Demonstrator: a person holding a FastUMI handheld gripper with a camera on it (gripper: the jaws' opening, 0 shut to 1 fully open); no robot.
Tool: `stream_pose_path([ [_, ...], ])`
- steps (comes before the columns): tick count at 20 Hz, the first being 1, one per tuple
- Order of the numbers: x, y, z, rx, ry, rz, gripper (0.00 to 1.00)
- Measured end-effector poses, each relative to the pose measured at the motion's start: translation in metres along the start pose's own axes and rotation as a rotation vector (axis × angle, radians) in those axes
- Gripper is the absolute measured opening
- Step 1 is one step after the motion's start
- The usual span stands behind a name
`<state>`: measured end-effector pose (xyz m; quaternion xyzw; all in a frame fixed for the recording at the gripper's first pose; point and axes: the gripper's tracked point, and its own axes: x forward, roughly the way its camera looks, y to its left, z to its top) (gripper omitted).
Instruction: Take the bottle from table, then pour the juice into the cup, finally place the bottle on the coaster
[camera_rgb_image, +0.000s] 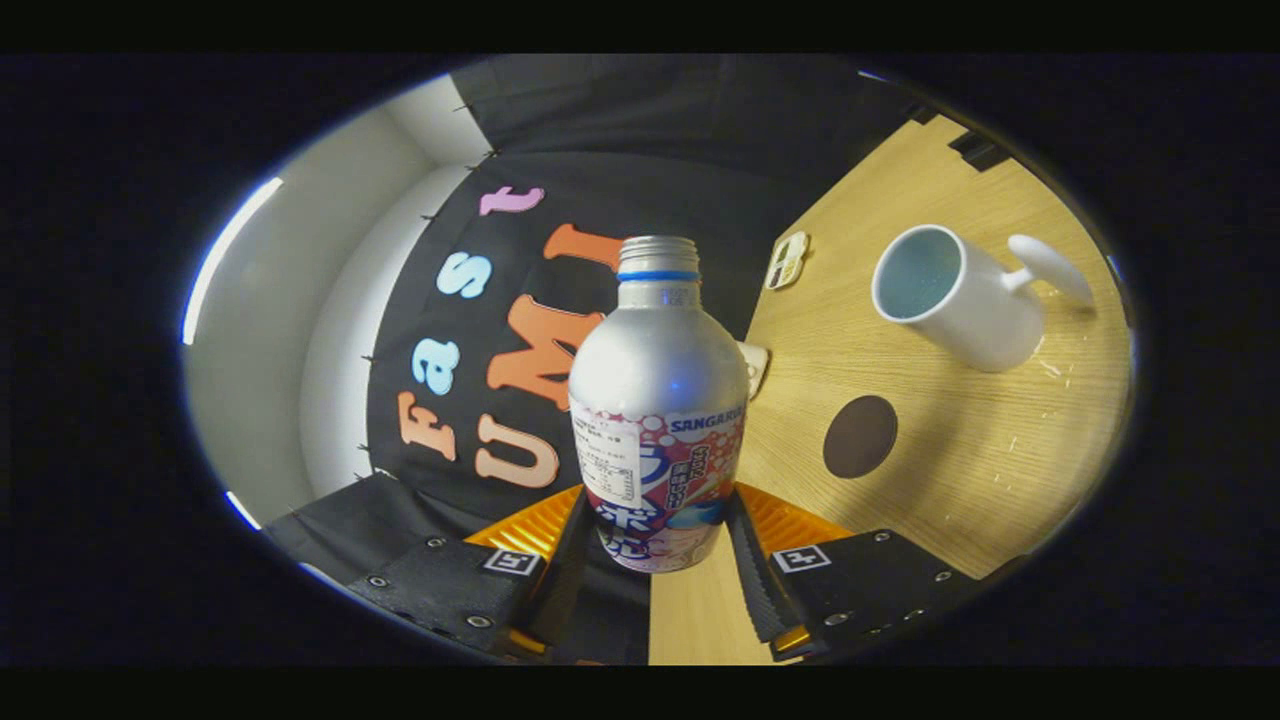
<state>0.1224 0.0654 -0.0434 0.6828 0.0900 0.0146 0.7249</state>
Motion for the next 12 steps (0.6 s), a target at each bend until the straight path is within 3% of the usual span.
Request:
stream_pose_path([
  [5,0.004,-0.004,0.018,0.178,-0.038,-0.016,0.69],
  [12,0.013,0.000,0.024,0.294,-0.042,-0.020,0.69],
])
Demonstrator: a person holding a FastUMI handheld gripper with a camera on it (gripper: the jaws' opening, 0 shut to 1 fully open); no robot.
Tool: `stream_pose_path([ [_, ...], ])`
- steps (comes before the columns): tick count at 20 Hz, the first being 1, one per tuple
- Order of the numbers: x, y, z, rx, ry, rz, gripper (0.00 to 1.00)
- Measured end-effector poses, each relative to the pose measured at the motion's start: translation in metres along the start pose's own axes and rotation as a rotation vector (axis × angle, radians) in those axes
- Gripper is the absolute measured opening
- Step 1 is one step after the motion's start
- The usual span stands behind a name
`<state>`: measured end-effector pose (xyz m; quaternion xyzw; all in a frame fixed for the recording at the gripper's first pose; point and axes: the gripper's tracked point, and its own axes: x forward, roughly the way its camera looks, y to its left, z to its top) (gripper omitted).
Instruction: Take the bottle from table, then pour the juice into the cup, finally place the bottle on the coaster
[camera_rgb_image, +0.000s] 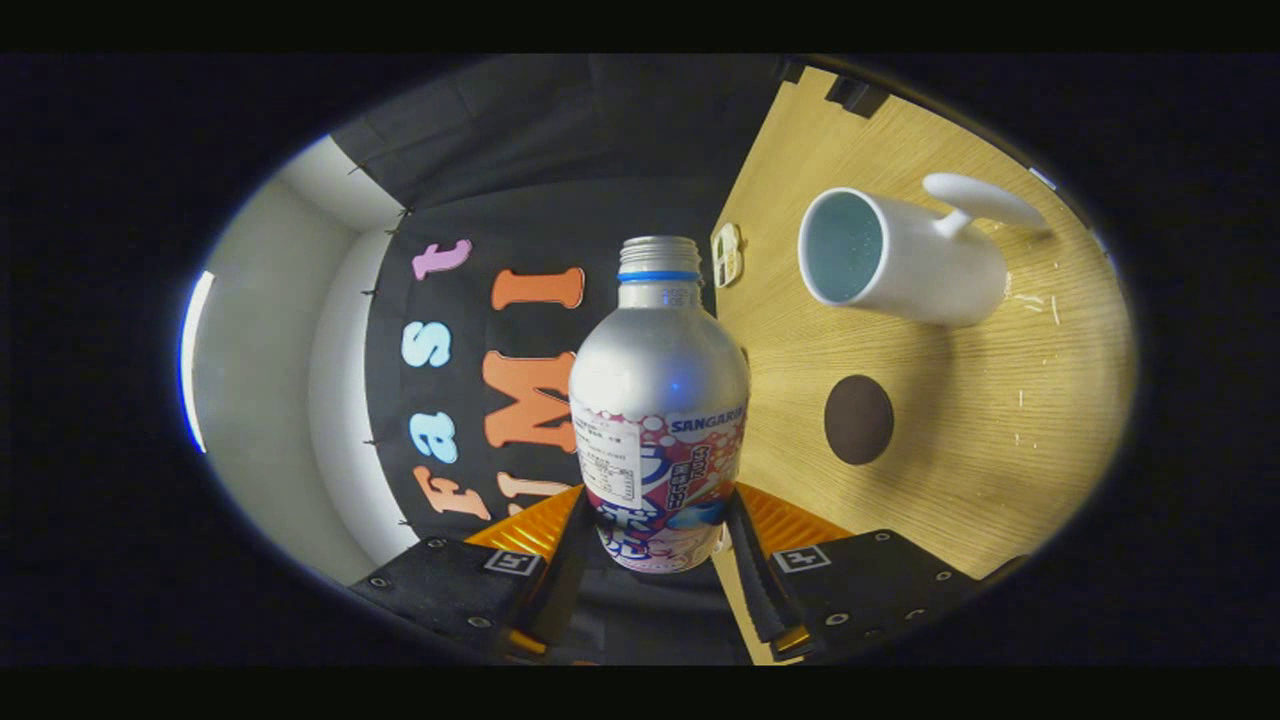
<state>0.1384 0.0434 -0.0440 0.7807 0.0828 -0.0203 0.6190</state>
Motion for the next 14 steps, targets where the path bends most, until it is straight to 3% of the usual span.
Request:
stream_pose_path([
  [14,0.000,0.015,-0.003,0.185,0.000,-0.008,0.69],
])
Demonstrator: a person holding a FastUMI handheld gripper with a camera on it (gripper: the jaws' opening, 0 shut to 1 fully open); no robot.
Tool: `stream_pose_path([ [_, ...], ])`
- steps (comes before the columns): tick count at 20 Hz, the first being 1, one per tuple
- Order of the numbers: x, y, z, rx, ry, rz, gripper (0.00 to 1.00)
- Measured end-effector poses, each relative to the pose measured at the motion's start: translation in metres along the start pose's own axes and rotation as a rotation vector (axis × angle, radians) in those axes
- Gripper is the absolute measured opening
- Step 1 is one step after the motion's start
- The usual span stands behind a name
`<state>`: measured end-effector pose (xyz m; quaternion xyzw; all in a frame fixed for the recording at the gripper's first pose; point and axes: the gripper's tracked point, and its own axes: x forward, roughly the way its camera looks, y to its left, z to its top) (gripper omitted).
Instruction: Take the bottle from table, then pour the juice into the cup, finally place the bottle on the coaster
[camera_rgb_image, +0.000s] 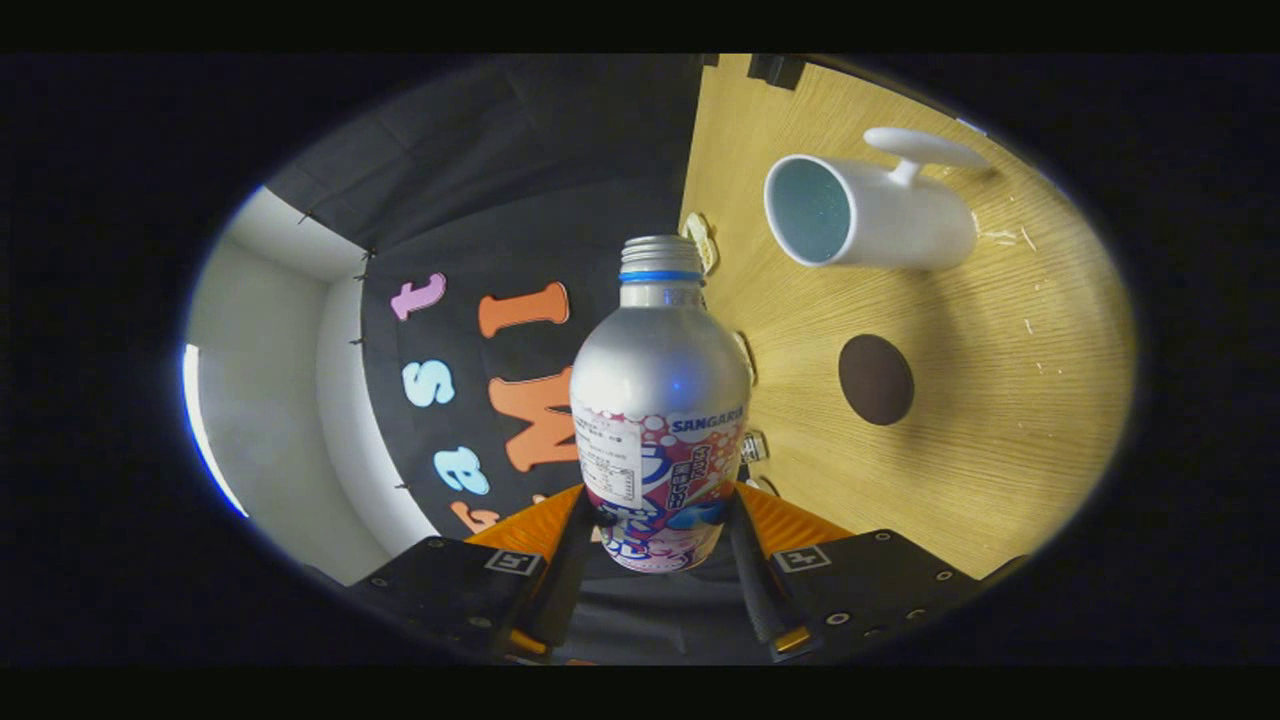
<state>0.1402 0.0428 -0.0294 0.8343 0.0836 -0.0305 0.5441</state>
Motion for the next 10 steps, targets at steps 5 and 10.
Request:
stream_pose_path([
  [5,-0.0011,-0.0014,0.0068,0.040,-0.014,-0.006,0.69],
  [10,-0.0026,0.0051,0.0078,0.139,-0.022,-0.006,0.69],
])
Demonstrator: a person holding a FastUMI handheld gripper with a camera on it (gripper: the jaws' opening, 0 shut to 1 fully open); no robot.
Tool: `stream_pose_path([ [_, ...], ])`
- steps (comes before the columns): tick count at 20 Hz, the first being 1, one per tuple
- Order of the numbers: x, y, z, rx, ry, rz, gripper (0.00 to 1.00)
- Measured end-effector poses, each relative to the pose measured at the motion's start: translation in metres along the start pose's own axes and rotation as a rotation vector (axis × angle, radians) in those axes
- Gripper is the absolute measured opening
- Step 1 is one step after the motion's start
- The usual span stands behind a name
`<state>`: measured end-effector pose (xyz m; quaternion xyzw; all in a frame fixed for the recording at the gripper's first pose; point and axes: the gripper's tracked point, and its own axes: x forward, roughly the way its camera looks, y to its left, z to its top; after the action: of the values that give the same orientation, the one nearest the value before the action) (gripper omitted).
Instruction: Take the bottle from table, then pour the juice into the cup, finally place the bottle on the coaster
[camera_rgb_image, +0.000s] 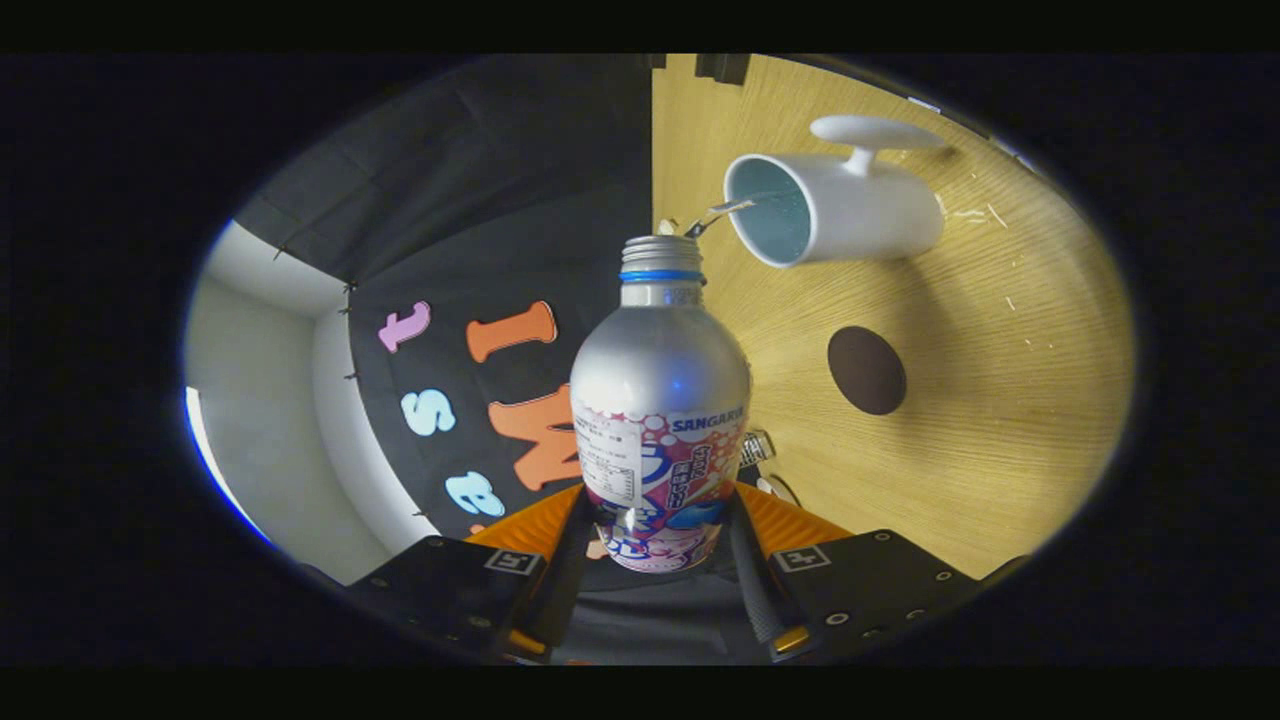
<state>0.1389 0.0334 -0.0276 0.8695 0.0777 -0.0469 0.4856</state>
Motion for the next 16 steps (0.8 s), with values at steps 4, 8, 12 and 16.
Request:
stream_pose_path([
  [4,0.006,0.003,0.000,0.030,0.006,0.002,0.69],
  [8,0.012,0.002,0.003,0.058,0.005,-0.009,0.69],
  [12,0.013,0.003,0.005,0.074,-0.002,-0.019,0.69],
  [16,0.011,0.001,0.004,0.087,-0.002,-0.031,0.69],
])
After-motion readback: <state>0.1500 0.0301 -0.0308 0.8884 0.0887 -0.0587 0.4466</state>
